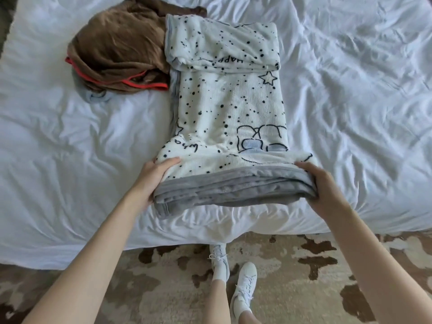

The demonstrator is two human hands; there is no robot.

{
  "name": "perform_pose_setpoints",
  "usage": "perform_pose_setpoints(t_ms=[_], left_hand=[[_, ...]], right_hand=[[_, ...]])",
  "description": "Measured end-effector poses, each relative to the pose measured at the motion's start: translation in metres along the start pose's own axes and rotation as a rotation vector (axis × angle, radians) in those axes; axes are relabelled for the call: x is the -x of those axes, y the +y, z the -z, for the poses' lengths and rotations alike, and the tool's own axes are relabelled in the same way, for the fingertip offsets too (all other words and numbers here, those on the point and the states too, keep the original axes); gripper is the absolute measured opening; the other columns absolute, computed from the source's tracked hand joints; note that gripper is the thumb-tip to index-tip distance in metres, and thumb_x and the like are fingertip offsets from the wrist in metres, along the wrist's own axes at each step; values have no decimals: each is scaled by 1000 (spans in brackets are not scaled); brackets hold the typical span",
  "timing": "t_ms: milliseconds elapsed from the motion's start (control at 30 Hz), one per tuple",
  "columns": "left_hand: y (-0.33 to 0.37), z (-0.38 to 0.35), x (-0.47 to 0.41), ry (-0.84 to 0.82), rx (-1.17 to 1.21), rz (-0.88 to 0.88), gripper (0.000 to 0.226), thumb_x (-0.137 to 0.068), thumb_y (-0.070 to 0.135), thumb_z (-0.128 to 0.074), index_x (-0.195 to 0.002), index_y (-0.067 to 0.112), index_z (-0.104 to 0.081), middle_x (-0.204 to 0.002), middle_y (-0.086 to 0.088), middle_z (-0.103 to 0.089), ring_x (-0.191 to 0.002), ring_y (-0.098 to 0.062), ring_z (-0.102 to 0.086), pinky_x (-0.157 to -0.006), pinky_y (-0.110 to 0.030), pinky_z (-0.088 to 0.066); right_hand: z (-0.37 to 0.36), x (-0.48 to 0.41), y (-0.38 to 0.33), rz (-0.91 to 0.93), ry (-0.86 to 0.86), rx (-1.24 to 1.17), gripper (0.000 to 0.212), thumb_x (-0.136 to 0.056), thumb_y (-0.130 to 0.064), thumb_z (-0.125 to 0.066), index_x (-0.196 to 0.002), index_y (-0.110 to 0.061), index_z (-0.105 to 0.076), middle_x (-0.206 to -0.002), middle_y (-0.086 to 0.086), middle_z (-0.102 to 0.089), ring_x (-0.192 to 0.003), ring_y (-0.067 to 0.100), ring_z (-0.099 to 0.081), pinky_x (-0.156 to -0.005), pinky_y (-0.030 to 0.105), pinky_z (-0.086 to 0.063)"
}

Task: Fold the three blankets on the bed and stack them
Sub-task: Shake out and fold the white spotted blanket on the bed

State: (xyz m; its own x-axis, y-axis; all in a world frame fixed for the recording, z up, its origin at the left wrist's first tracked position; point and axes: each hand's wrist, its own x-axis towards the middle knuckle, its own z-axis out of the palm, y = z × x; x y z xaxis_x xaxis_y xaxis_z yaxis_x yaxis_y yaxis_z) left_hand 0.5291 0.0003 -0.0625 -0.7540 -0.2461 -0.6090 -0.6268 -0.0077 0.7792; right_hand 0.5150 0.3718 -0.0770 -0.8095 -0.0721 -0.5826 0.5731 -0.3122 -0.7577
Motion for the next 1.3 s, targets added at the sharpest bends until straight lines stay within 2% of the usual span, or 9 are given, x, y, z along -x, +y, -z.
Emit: perform_pose_setpoints(t_ms=[133, 300, 433, 567, 633, 767, 900, 1100, 1300], left_hand=[[48, 1, -31, -146, 320, 153, 39, -89, 47, -64, -105, 13, -74, -102, -10, -76, -87, -22, -74, -66, -31, -60], [65, -3, -81, -46, 727, 153, 44, -103, 46, -37, -127, 10, -49, -118, -14, -63, -103, -28, -65, -77, -41, -56], [55, -15, -100, -49, 594, 119, 23, -106, 15, -31, -113, 9, -52, -114, -17, -61, -91, -30, -64, -74, -42, -59], [61, -26, -116, 42, 214, -70, 46, -90, -17, -37, -125, 7, -53, -113, -12, -64, -97, -28, -66, -74, -36, -61], [64, -29, -131, 120, -57, -188, 43, -85, -13, -51, -122, 8, -55, -114, -10, -65, -105, -28, -64, -83, -38, -59], [74, -30, -160, 189, -357, -495, 55, -76, -7, -66, -125, 8, -46, -120, -8, -54, -110, -27, -58, -83, -17, -50], [78, -39, -187, 245, -741, -729, 72, -78, 1, -69, -143, 13, -40, -140, -17, -41, -128, -32, -40, -105, -39, -38], [94, -53, -207, 145, -600, -538, 26, -92, 32, -64, -105, 10, -63, -107, -11, -63, -97, -23, -59, -76, -31, -44], [100, -55, -210, 552, -529, -564, 33, -101, 30, -43, -78, 10, -33, -59, 2, -34, -57, -22, -37, -56, -36, -23]], right_hand=[[-30, -38, -47, 69, -63, -172, 40, -98, -28, -45, -76, -17, -76, -72, 1, -72, -64, 12, -69, -55, 19, -53], [-44, -93, -68, 34, 8, -107, 45, -98, -42, -48, -129, -9, -49, -118, 7, -62, -108, 22, -64, -86, 38, -56], [-51, -120, -55, 53, 97, 217, 45, -96, -25, -57, -137, -10, -45, -125, 9, -57, -106, 23, -63, -80, 36, -56], [-55, -137, -48, 121, 233, 402, 30, -93, -8, -58, -122, -9, -53, -117, 14, -61, -85, 19, -66, -72, 33, -58], [-57, -147, -49, 149, 287, 486, 27, -92, -5, -56, -118, -10, -54, -118, 15, -61, -87, 21, -65, -72, 36, -57], [-61, -170, -54, 293, 433, 784, 38, -85, -9, -63, -121, -9, -53, -121, 11, -56, -107, 25, -58, -89, 44, -53], [-58, -190, -49, 438, 565, 1011, 63, -80, -21, -72, -133, -15, -40, -134, 8, -40, -122, 24, -44, -91, 39, -47], [-58, -214, -55, 265, 504, 862, 69, -80, -48, -69, -134, -26, -32, -136, 4, -49, -108, 22, -54, -82, 40, -47], [-60, -226, -88, 442, 475, 617, 38, -80, -33, -67, -111, -28, -46, -93, -7, -64, -79, 17, -64, -65, 43, -57]])
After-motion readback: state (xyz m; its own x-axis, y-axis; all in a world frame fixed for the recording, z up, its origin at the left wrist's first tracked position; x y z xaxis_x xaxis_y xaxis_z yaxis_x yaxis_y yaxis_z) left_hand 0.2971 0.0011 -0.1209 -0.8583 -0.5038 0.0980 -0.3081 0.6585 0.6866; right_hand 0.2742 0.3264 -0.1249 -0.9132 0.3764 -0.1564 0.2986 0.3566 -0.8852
